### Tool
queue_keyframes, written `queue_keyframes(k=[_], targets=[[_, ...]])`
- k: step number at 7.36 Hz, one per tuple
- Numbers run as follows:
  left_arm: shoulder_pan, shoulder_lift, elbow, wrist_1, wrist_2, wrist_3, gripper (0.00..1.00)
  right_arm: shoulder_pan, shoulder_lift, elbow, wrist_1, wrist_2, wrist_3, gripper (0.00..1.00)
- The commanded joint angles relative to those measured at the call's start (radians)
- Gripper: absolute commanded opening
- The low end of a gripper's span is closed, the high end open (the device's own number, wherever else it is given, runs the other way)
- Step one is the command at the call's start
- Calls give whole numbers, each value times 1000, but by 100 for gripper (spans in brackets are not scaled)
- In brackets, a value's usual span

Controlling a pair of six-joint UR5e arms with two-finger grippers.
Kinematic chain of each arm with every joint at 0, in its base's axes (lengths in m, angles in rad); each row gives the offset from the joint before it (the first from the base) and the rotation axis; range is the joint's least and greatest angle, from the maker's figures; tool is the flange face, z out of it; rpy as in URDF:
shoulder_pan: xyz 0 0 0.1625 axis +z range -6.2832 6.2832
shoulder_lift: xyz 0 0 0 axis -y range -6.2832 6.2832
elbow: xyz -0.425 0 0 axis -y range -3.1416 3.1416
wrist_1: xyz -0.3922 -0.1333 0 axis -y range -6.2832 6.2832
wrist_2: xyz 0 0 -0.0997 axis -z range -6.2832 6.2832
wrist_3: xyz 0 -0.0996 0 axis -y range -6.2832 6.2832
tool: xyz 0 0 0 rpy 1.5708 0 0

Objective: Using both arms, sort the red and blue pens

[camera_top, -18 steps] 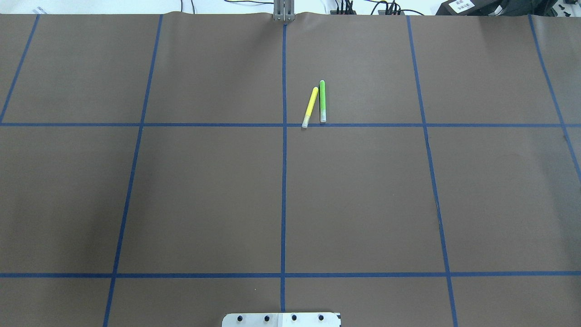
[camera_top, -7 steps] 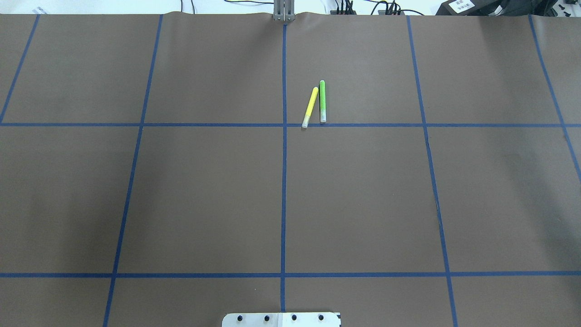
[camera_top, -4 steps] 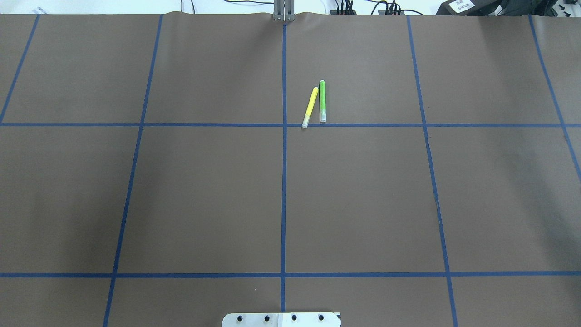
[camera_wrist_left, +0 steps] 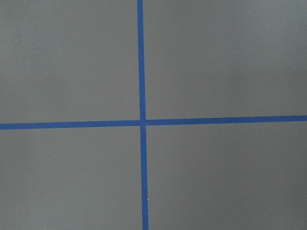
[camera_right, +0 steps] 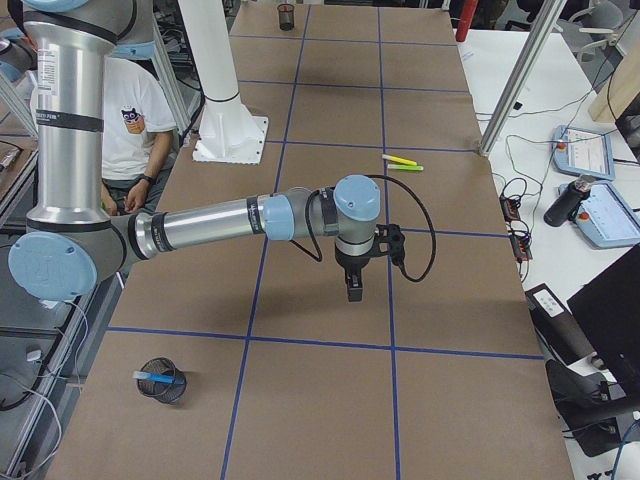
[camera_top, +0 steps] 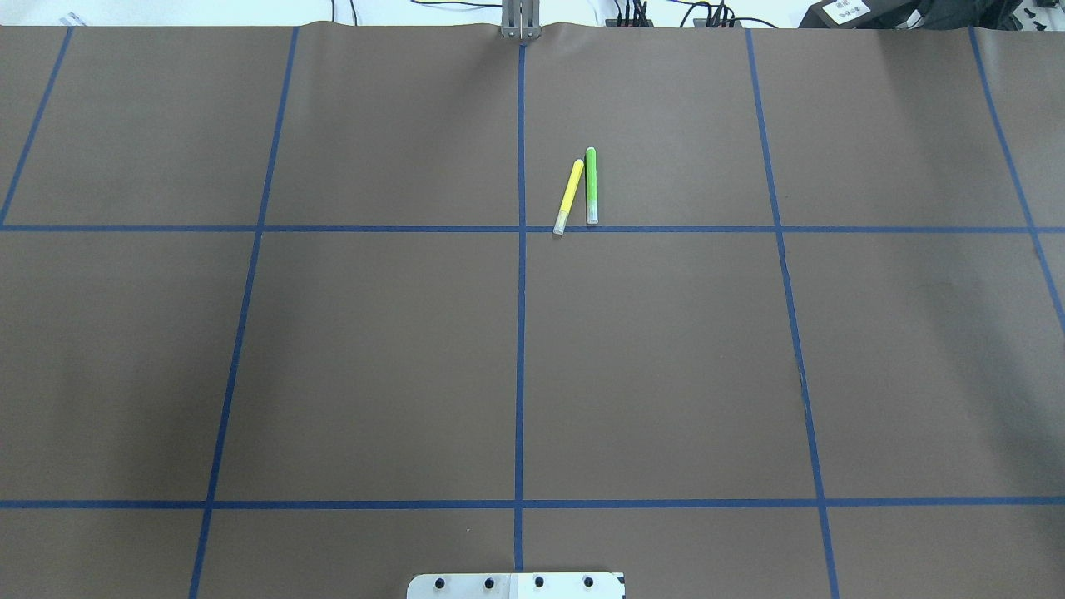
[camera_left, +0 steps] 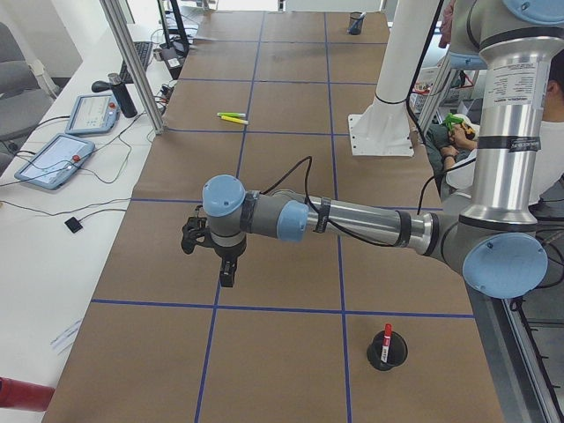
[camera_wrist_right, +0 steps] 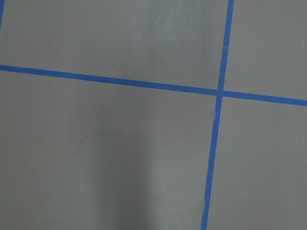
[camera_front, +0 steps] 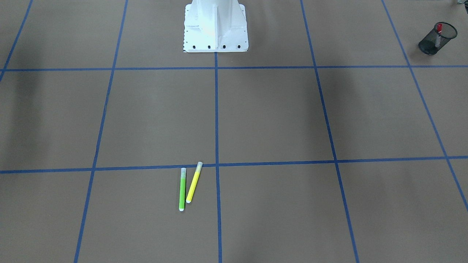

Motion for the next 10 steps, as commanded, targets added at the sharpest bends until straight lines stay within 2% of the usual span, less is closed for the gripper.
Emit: queue_keyframes(k=[1,10], targets=[[1,-2,7,0,4,4,100,0,-1,1,1,2,0,100],[1,1,12,-54,6,4,100,0,-2,4,1,14,2,100]])
